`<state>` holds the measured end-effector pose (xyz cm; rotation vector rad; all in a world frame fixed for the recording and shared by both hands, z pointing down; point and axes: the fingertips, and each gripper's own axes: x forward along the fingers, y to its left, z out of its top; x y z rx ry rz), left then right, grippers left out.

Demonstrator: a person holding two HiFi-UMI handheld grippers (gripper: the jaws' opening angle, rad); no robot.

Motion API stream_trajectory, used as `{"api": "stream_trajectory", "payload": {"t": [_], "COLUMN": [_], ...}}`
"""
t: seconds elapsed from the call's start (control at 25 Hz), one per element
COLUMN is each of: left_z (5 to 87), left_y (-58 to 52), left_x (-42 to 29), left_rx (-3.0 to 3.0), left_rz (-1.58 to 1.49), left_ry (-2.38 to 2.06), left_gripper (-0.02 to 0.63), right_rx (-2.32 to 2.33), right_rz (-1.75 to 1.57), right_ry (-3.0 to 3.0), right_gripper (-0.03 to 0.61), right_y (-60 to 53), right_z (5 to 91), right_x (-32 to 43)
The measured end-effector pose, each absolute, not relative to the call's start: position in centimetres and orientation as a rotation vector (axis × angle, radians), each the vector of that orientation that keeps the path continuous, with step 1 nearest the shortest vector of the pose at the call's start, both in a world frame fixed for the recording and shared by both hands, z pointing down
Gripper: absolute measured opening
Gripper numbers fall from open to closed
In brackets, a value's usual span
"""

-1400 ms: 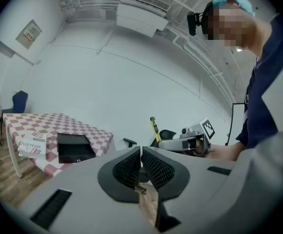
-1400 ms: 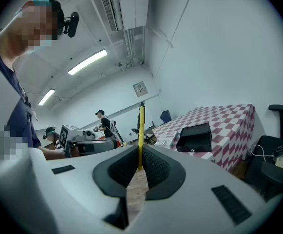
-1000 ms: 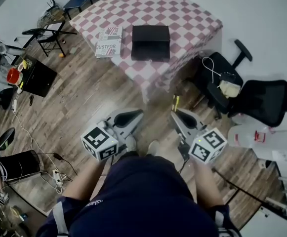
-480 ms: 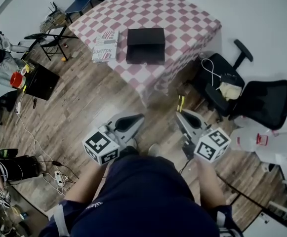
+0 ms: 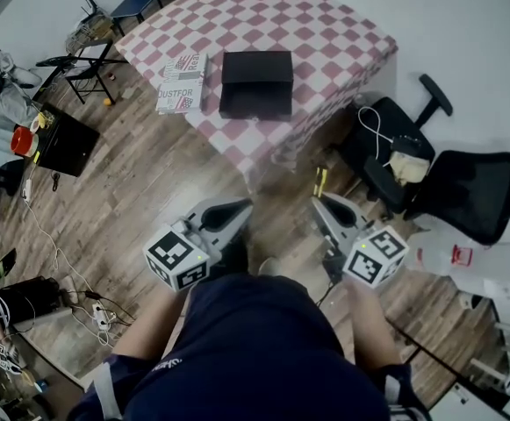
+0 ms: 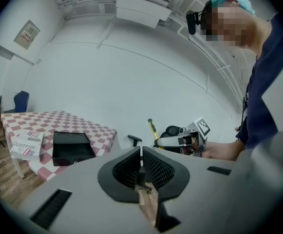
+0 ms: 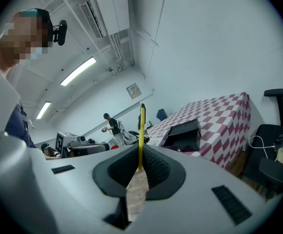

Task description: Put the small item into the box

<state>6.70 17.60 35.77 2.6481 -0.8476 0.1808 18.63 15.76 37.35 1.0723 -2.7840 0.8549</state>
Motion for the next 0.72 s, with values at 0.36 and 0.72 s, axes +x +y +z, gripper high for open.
{"api": "stream_trajectory", "payload": {"t": [0.36, 0.72], "left_z": [36.9, 37.7], "left_y": [8.7, -1.3], "left_x": [4.8, -1.2], "left_rx": [2.649, 2.653], "left_rz": [0.173, 0.17], "left_ry": [-0.751, -0.683], "left_gripper": [0.041, 0.041], "right_rx": [1.181, 1.238], "right_rz": [0.881, 0.892], "right_ry": [-2.716, -2.628], "right_gripper": [0.037, 0.036], "right_y": [7.3, -1.5], "right_z": [38.4, 39.3], "right_x": [16.9, 11.1]}}
